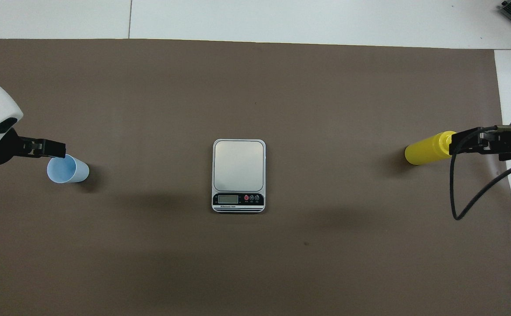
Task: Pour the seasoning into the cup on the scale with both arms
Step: 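Reach the left gripper down to the light-blue cup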
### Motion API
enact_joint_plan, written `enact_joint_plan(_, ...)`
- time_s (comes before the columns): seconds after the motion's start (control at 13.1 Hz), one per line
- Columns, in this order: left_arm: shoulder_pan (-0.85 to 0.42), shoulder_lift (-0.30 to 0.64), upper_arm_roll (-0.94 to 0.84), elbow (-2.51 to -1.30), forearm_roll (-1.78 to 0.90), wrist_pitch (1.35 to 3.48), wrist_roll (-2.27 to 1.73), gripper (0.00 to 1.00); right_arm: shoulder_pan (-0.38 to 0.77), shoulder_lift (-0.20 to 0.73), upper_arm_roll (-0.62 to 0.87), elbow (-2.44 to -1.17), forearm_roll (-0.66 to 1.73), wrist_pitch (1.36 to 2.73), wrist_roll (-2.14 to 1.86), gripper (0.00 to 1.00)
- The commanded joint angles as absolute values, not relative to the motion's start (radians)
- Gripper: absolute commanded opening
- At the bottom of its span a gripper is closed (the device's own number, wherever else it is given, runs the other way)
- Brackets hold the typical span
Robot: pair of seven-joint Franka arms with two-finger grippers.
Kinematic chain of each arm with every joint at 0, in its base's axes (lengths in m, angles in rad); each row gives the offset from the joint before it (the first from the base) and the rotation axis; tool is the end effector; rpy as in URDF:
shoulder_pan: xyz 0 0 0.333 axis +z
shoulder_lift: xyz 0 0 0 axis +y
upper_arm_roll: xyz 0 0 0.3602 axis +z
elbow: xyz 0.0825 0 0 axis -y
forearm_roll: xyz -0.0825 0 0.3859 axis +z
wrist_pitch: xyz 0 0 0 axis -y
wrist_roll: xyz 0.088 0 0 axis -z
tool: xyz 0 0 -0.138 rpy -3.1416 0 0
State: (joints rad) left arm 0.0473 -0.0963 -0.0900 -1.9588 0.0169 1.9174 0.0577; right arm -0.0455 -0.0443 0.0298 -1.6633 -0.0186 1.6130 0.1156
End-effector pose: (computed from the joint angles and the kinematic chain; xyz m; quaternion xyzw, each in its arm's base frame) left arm 0.5358 -0.0227 0.5343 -0.9982 0.0527 -0.0271 0.0125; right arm 0.5430 -0.0107 0.6218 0.9978 -0.0652 -0.0025 0.0101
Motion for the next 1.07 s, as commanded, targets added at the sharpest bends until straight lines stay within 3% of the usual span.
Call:
enact_joint_plan(0.0,0.071,-0.118,-0.094,-2.069,0.034,2.003,0.049,1.0,-0.058,-0.064,0.035,-1.684,0.002,1.618,0.095,1.0)
enact_joint_plan(0.53,0.071,-0.031,-0.094,-2.206,0.032,2.236,0.051,1.0,-0.058,-0.064,0.035,-1.684,0.002,1.62,0.095,1.0)
enact_joint_plan(0.99,0.071,0.015,-0.094,-2.25,0.031,2.324,0.052,1.0,-0.058,-0.064,0.035,-1.684,0.002,1.618,0.095,1.0)
